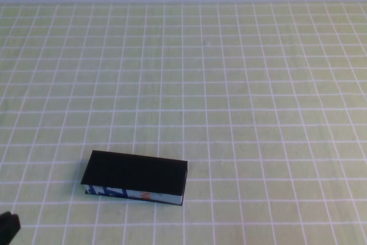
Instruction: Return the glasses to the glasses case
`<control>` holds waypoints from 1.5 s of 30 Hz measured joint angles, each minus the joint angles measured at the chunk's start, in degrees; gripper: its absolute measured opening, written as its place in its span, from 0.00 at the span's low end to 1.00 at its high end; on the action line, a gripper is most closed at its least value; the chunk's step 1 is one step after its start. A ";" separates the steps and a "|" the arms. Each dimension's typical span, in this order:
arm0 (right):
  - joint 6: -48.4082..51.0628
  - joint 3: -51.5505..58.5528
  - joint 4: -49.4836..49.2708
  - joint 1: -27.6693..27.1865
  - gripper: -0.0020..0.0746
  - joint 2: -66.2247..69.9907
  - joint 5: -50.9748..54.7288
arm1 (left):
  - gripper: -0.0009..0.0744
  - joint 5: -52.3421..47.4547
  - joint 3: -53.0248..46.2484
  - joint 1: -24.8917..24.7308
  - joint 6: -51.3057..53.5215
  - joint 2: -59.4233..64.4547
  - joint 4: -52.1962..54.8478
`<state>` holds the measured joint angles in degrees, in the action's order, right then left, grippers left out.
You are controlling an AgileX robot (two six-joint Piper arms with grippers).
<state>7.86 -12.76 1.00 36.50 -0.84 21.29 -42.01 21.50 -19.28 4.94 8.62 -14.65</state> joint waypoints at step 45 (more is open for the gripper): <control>0.00 0.00 -1.00 0.00 0.00 0.00 0.00 | 0.01 21.43 -22.83 11.96 -0.52 -9.29 7.81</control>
<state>7.86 -12.76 0.00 36.50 -0.84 21.29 -20.58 -1.33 -7.32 4.42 -0.66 -6.83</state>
